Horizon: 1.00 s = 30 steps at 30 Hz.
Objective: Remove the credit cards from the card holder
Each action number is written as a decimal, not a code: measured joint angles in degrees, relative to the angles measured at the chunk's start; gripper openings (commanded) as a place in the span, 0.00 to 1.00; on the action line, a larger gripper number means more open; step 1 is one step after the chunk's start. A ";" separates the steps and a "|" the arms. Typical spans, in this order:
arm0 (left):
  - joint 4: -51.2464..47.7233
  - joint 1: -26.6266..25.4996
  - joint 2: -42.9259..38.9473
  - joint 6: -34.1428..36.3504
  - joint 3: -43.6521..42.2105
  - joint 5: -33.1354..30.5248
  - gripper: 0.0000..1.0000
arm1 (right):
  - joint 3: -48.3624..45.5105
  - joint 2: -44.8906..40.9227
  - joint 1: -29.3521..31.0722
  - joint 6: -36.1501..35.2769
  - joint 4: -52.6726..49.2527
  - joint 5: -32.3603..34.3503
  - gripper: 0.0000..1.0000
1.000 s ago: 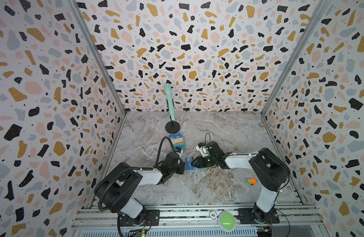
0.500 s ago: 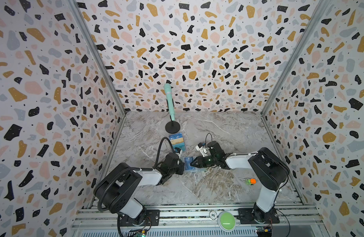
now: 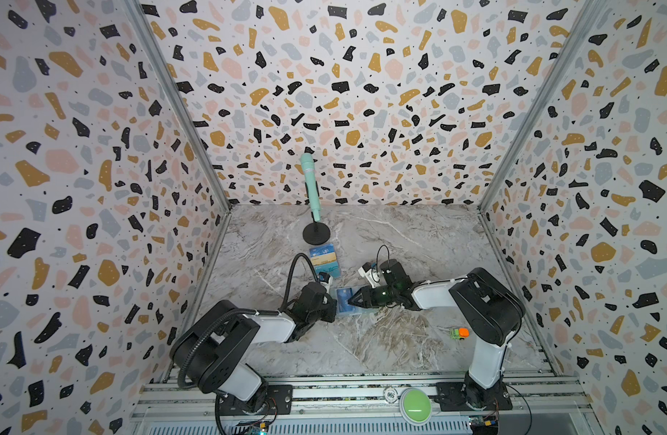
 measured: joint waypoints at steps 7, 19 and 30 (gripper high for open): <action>0.50 0.02 -0.04 -0.11 -0.31 0.02 0.01 | 0.00 0.00 -0.11 0.61 0.66 -1.36 0.39; 1.25 0.04 -0.04 -0.87 -0.74 0.02 0.01 | 0.00 0.00 -0.33 1.46 2.54 -3.45 0.37; 1.27 0.04 -0.04 -0.92 -0.72 0.02 0.01 | 0.00 0.09 -0.52 2.49 4.39 -5.40 0.37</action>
